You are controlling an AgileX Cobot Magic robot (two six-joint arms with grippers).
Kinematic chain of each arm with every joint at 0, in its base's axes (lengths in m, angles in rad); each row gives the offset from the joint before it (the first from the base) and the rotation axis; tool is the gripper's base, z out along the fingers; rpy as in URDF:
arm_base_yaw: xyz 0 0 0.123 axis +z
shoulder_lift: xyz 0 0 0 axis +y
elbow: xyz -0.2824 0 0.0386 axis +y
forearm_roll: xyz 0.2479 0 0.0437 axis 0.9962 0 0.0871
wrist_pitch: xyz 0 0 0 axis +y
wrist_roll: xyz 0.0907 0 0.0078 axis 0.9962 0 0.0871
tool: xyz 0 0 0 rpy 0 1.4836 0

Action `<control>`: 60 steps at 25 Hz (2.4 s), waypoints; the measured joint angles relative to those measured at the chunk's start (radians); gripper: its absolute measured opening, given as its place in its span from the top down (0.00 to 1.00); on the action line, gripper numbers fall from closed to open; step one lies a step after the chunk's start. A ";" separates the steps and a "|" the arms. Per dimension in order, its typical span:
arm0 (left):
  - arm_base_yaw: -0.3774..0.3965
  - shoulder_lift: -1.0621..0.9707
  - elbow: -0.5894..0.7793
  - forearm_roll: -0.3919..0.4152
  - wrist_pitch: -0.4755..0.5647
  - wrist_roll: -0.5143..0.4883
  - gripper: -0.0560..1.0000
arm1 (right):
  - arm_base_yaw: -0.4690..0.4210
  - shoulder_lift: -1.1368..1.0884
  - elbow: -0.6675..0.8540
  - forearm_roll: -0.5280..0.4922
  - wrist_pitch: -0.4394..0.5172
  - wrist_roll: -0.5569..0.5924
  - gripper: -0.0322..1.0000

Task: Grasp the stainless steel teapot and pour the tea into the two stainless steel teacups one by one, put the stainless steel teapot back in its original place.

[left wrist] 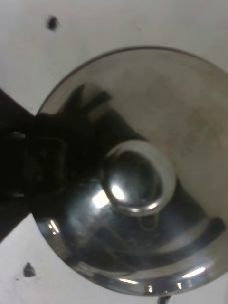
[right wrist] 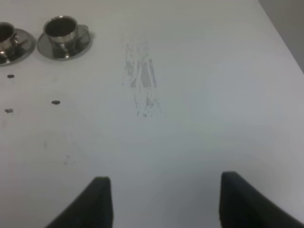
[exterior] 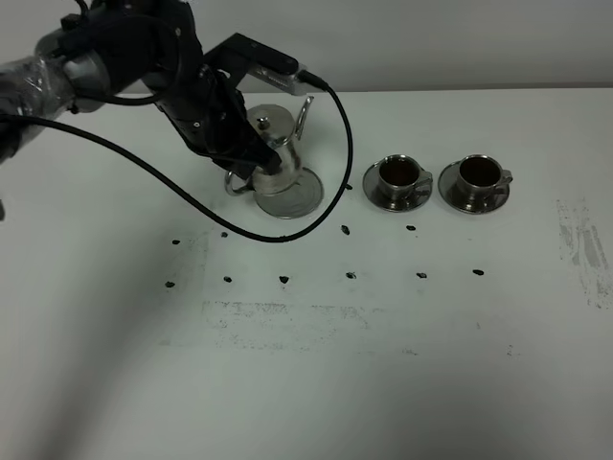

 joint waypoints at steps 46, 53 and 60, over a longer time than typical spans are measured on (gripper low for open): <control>-0.032 0.090 -0.007 0.019 -0.103 0.003 0.53 | 0.000 0.000 0.000 0.000 0.000 0.000 0.50; -0.034 0.086 -0.008 0.019 -0.094 0.003 0.40 | 0.000 0.000 0.000 0.000 0.000 0.000 0.50; -0.065 -0.022 -0.008 0.019 -0.038 0.003 0.40 | 0.000 0.000 0.000 0.000 0.000 0.000 0.50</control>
